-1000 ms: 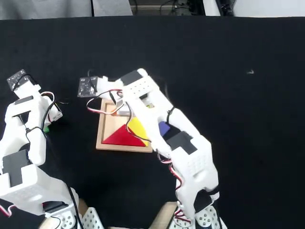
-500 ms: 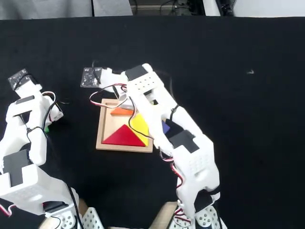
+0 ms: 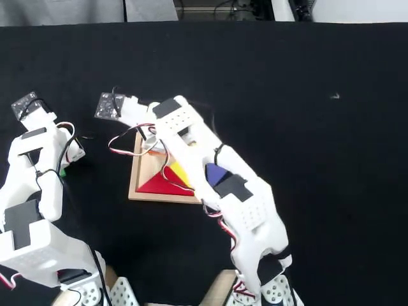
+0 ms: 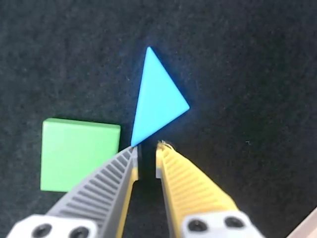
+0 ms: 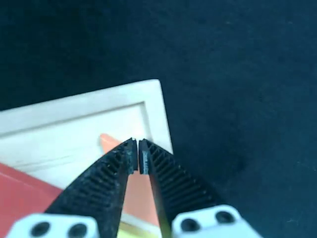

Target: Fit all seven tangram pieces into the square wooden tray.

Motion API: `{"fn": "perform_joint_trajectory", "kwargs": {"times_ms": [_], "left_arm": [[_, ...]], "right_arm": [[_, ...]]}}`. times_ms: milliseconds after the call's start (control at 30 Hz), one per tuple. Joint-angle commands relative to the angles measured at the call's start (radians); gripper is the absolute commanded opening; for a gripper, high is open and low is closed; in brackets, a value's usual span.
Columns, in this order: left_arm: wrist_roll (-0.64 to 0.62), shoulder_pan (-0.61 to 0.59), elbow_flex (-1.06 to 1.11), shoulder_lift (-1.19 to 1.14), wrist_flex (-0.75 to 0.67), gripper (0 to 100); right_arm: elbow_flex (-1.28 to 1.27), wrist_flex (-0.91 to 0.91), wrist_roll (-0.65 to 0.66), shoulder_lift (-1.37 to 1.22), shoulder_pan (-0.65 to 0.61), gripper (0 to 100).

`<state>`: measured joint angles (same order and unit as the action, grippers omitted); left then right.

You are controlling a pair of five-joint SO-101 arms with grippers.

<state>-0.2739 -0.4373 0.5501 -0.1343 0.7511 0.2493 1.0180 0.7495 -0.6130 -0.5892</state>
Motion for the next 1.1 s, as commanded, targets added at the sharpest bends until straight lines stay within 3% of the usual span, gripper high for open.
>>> {"fn": "perform_joint_trajectory", "kwargs": {"times_ms": [0,767,1067], "left_arm": [[0.005,0.012,-0.007,0.057,-0.015,8],[0.005,0.015,-0.007,0.057,-0.015,8],[0.005,0.015,-0.007,0.057,-0.015,8]], "right_arm": [[0.039,-0.032,-0.015,0.001,-0.015,1.1],[0.039,0.032,-0.012,0.044,0.147,1.1],[0.025,0.141,-0.018,0.206,0.103,1.1]]}}
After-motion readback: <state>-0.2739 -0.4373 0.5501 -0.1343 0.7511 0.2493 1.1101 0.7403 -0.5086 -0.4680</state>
